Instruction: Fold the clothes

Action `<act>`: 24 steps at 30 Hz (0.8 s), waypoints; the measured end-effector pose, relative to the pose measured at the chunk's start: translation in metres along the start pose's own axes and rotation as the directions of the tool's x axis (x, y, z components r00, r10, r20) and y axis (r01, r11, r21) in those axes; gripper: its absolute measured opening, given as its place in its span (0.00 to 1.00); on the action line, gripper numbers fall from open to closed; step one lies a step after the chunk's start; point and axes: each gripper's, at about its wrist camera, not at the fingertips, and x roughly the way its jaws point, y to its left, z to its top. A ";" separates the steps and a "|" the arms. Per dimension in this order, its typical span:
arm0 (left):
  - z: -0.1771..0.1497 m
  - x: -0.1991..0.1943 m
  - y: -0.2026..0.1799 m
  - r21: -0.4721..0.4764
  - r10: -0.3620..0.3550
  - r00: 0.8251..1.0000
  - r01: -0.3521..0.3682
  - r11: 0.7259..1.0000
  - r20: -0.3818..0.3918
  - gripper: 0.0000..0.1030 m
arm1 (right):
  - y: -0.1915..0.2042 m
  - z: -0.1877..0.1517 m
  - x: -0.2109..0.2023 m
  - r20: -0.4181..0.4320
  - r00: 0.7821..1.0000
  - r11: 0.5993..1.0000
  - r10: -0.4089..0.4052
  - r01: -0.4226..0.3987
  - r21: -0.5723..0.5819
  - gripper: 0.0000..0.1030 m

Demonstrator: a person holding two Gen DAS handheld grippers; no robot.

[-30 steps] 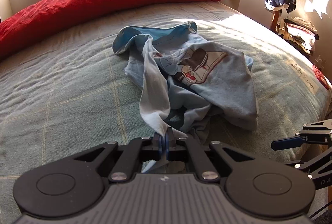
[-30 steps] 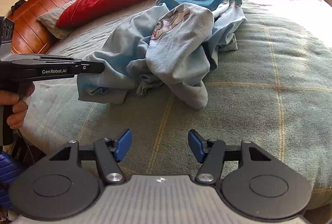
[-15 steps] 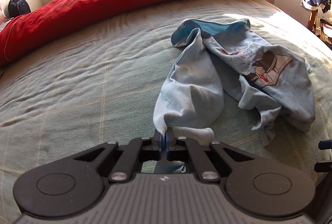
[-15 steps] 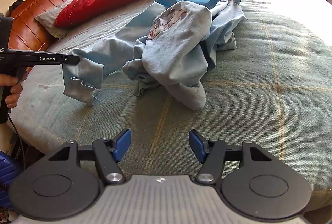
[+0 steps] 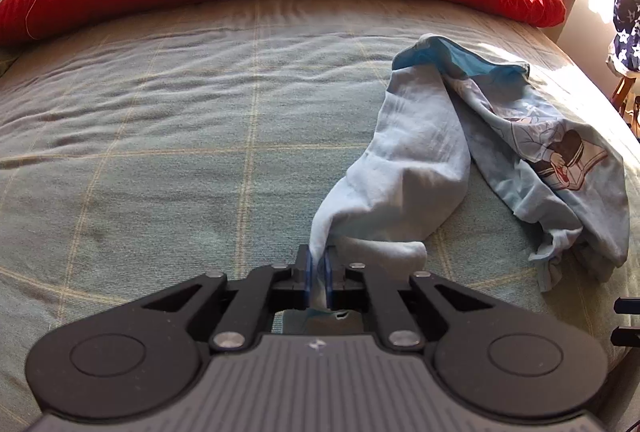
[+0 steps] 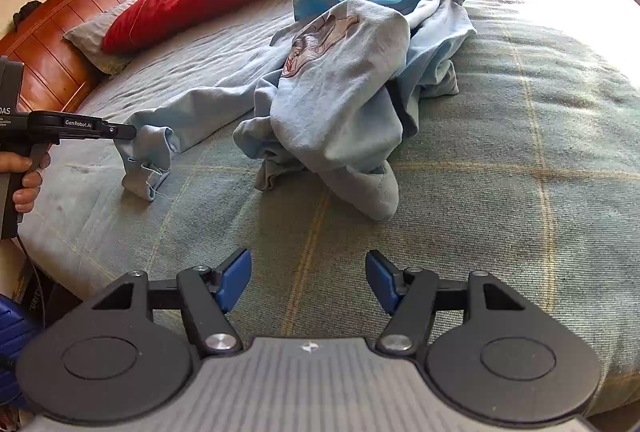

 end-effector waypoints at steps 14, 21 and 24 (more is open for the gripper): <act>-0.010 0.035 0.016 -0.057 -0.081 0.996 0.083 0.995 0.036 0.38 | 0.011 0.003 0.012 -0.038 0.999 0.999 -0.039 0.038 -0.025 0.66; -0.021 0.045 0.022 -0.091 -0.097 0.993 0.104 0.990 0.072 0.42 | 0.012 0.003 0.015 -0.051 0.997 0.998 -0.054 0.053 -0.026 0.66; -0.022 0.042 0.014 -0.047 -0.080 0.994 0.084 0.995 0.070 0.13 | 0.013 0.003 0.016 -0.053 0.997 0.998 -0.056 0.054 -0.029 0.67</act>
